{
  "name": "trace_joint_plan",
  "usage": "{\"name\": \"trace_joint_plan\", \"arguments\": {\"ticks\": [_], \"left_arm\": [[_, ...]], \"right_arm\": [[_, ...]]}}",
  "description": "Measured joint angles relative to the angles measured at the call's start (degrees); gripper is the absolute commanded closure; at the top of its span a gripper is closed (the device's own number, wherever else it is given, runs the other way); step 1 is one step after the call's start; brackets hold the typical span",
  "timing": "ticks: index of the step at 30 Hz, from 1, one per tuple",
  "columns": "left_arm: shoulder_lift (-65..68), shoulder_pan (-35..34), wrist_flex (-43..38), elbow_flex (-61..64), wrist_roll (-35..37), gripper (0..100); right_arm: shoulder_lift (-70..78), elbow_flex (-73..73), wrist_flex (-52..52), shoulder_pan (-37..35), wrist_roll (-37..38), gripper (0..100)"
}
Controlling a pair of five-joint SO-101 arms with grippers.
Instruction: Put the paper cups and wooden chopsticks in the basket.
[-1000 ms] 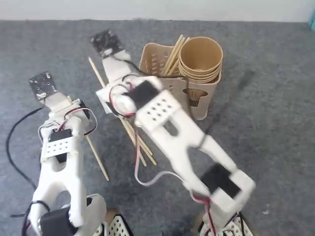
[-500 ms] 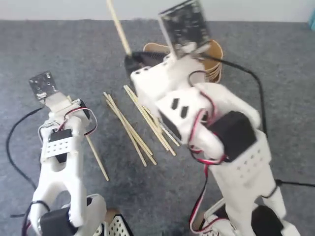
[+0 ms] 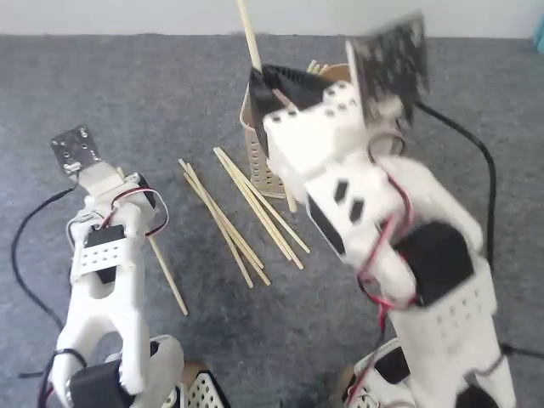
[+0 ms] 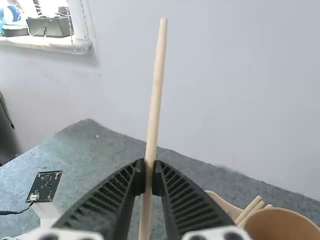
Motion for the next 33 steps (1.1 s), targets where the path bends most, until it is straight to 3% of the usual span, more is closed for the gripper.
{"name": "trace_joint_plan", "arguments": {"ticks": [11, 17, 29, 33], "left_arm": [[0.00, 0.00, 0.00, 0.00, 0.00, 99], [0.00, 0.00, 0.00, 0.00, 0.00, 99], [0.00, 0.00, 0.00, 0.00, 0.00, 99], [0.00, 0.00, 0.00, 0.00, 0.00, 99]], "right_arm": [[-8.79, 39.30, -48.97, 5.45, 0.35, 99.1], [-3.96, 40.97, -63.91, 8.88, 0.35, 99.1], [25.23, 40.97, -94.68, 12.13, 0.35, 99.1], [28.31, 40.97, -96.79, 12.92, 0.53, 86.3]]}}
